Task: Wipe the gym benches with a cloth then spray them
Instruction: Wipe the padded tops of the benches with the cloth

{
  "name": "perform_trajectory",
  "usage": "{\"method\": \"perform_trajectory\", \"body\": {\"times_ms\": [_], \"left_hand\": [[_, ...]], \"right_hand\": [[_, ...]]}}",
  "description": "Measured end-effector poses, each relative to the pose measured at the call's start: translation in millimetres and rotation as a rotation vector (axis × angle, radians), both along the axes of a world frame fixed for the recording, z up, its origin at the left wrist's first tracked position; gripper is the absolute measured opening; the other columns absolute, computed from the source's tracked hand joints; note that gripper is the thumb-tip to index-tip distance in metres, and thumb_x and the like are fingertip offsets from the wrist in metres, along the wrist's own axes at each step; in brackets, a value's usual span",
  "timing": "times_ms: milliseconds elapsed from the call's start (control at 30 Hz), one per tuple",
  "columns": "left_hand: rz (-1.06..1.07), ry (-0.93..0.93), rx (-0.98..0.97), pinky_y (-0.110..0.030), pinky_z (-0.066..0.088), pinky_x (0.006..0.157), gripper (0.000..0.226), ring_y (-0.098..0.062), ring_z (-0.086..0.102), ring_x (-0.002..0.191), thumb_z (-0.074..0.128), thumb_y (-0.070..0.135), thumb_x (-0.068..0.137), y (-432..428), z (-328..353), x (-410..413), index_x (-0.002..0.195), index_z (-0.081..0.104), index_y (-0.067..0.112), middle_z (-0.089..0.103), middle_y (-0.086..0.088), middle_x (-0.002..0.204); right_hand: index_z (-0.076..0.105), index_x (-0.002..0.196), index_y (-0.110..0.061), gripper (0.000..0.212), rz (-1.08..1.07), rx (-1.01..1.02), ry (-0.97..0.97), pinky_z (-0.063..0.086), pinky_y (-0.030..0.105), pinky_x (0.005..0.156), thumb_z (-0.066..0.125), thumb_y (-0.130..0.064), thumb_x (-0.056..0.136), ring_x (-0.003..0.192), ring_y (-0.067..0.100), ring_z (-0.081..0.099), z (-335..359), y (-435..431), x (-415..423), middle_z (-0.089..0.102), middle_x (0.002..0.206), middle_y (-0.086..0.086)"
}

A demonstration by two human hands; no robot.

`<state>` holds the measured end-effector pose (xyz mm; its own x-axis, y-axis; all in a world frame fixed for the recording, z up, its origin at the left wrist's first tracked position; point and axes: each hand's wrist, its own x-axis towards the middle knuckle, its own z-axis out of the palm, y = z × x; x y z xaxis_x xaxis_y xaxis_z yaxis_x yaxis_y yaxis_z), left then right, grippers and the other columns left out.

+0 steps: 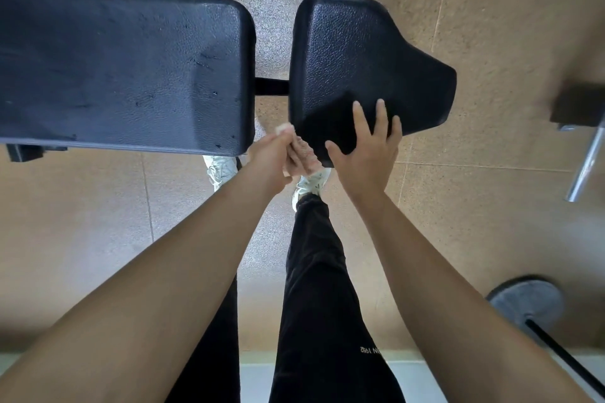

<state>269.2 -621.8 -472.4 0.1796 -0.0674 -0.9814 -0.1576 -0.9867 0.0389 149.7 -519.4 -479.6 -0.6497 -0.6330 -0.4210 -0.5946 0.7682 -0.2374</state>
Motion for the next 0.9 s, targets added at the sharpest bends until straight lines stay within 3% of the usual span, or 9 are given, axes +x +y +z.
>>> {"method": "perform_trajectory", "body": {"times_ms": [67, 167, 233, 367, 567, 700, 800, 900], "left_hand": [[-0.002, 0.031, 0.06, -0.058, 0.058, 0.092, 0.039, -0.03, 0.061, 0.113, 0.076, 0.028, 0.092, -3.1, -0.9, 1.1, 0.129, 0.065, 0.021, 0.061, -0.008, 0.12], [0.025, 0.084, 0.034, -0.051, 0.064, 0.075, 0.033, -0.036, 0.068, 0.106, 0.075, 0.019, 0.093, -4.8, -8.4, 6.6, 0.126, 0.068, 0.014, 0.067, -0.012, 0.115], [-0.011, 0.08, -0.033, -0.048, 0.064, 0.071, 0.027, -0.031, 0.072, 0.099, 0.075, 0.016, 0.093, -5.3, -12.2, 9.5, 0.12, 0.072, 0.012, 0.071, -0.012, 0.11], [-0.198, 0.096, -0.271, -0.044, 0.064, 0.084, 0.021, -0.017, 0.072, 0.082, 0.079, 0.012, 0.089, -8.4, -19.0, 10.4, 0.11, 0.078, 0.014, 0.076, -0.003, 0.09], [-0.585, 0.096, -0.627, -0.018, 0.054, 0.083, 0.04, -0.003, 0.069, 0.094, 0.082, 0.015, 0.084, -27.6, -25.1, 1.1, 0.123, 0.075, 0.017, 0.076, 0.004, 0.109], [-0.692, 0.079, -0.757, -0.014, 0.051, 0.077, 0.035, 0.01, 0.059, 0.079, 0.079, 0.012, 0.088, -51.7, -35.7, -11.4, 0.121, 0.072, 0.002, 0.076, -0.015, 0.11], [-0.737, 0.119, -0.786, -0.022, 0.052, 0.101, 0.051, -0.006, 0.065, 0.106, 0.077, 0.009, 0.09, -76.8, -35.4, -23.9, 0.139, 0.062, 0.006, 0.073, -0.005, 0.124], [-0.83, 0.148, -0.825, -0.019, 0.049, 0.1, 0.055, -0.017, 0.068, 0.111, 0.075, 0.007, 0.091, -104.2, -37.0, -38.4, 0.143, 0.057, 0.006, 0.07, -0.014, 0.128]], "right_hand": [[0.034, 0.154, -0.034, 0.085, 0.118, 0.072, 0.019, 0.032, 0.057, 0.114, 0.074, -0.05, 0.08, 0.149, 0.044, 0.017, -4.7, -3.4, -8.2, 0.02, 0.166, 0.007], [0.031, 0.155, -0.035, 0.086, 0.172, 0.089, 0.033, 0.031, 0.058, 0.115, 0.073, -0.051, 0.082, 0.148, 0.047, 0.016, -6.4, -1.2, -9.0, 0.018, 0.166, 0.009], [0.032, 0.155, -0.034, 0.086, 0.19, 0.093, 0.056, 0.031, 0.057, 0.116, 0.073, -0.052, 0.082, 0.148, 0.047, 0.017, -6.7, -0.2, -9.4, 0.019, 0.166, 0.009], [0.036, 0.154, -0.033, 0.085, 0.211, 0.083, 0.103, 0.034, 0.057, 0.114, 0.073, -0.055, 0.081, 0.145, 0.049, 0.023, -7.2, 0.1, -10.8, 0.025, 0.164, 0.011], [0.037, 0.153, -0.032, 0.085, 0.208, 0.07, 0.091, 0.033, 0.059, 0.115, 0.075, -0.053, 0.08, 0.144, 0.051, 0.023, -7.1, 0.0, -11.1, 0.026, 0.164, 0.012], [0.038, 0.153, -0.032, 0.086, 0.196, 0.063, 0.078, 0.031, 0.058, 0.116, 0.077, -0.052, 0.079, 0.144, 0.051, 0.024, -6.6, -1.0, -11.6, 0.027, 0.164, 0.012], [0.038, 0.153, -0.032, 0.085, 0.193, 0.055, 0.075, 0.031, 0.058, 0.117, 0.076, -0.052, 0.08, 0.145, 0.051, 0.023, -7.2, -0.6, -11.5, 0.026, 0.164, 0.012], [0.037, 0.154, -0.033, 0.085, 0.189, 0.052, 0.074, 0.031, 0.059, 0.116, 0.075, -0.052, 0.081, 0.145, 0.05, 0.023, -9.2, 0.2, -11.0, 0.025, 0.165, 0.01]]}}
